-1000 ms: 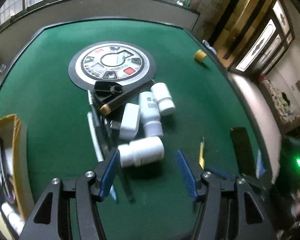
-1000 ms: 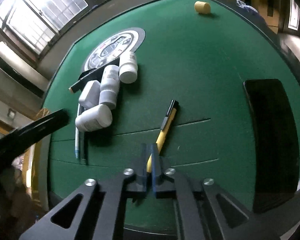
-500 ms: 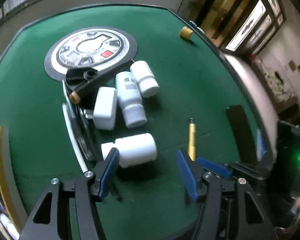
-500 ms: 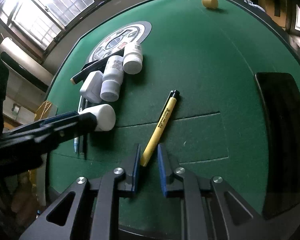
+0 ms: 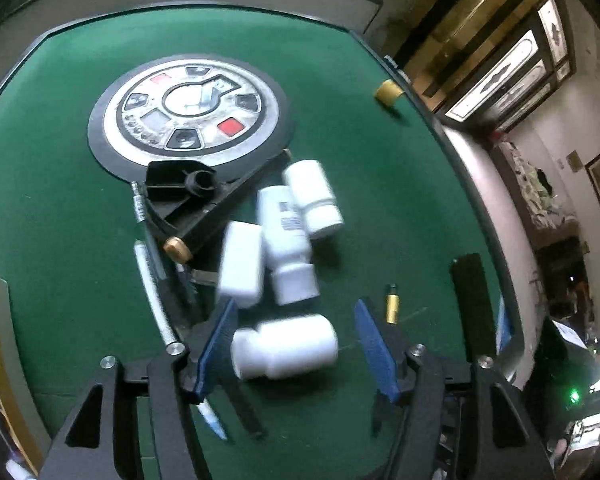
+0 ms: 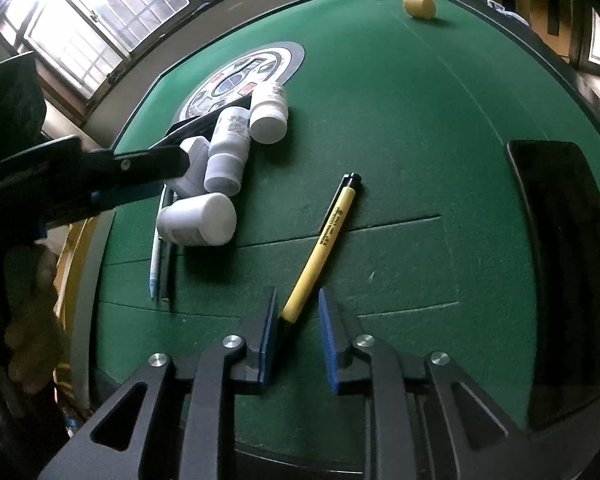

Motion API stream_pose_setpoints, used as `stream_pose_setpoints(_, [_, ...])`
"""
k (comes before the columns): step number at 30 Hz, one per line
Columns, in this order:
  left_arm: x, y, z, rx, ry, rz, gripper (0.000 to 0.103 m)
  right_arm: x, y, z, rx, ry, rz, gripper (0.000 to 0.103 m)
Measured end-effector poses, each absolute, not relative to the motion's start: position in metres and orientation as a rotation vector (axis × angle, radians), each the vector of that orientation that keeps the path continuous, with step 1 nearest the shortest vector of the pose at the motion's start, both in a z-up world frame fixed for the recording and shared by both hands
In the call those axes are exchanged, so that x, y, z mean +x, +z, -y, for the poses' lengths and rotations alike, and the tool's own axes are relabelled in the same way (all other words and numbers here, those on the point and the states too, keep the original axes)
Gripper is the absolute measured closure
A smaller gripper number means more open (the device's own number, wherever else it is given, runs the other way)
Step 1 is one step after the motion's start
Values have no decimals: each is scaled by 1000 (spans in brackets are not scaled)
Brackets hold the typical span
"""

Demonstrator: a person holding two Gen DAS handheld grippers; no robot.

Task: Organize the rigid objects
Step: 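Grasp a white pill bottle with the left gripper while the right grasps the yellow pencil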

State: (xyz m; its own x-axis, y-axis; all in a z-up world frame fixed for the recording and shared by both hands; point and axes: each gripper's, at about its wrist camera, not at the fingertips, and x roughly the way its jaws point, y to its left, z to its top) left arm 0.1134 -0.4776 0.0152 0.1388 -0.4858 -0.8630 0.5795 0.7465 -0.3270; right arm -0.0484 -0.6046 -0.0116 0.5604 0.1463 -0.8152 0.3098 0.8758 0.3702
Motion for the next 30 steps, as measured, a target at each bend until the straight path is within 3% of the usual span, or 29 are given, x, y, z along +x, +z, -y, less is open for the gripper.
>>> stream_pose_setpoints(10, [86, 4, 473, 120, -864, -1300, 37, -49, -10, 599, 505, -88, -977, 77])
stream_pose_setpoints(17, [83, -1, 485, 194, -741, -1232, 38, -47, -9, 595, 486, -113, -976, 77])
stream_pose_setpoints(19, [82, -8, 487, 215, -696, -1241, 48, -46, -8, 593, 481, -128, -974, 77])
stream_pose_setpoints(20, [82, -11, 487, 217, -677, -1247, 62, -46, -9, 592, 478, -135, -973, 77])
stream_pose_setpoints(21, [80, -15, 485, 215, -659, -1257, 66, -46, -9, 591, 478, -140, -972, 77])
stream_pose_setpoints(30, [43, -3, 434, 27, -629, -1203, 66, -46, -8, 591, 495, -189, -1005, 80])
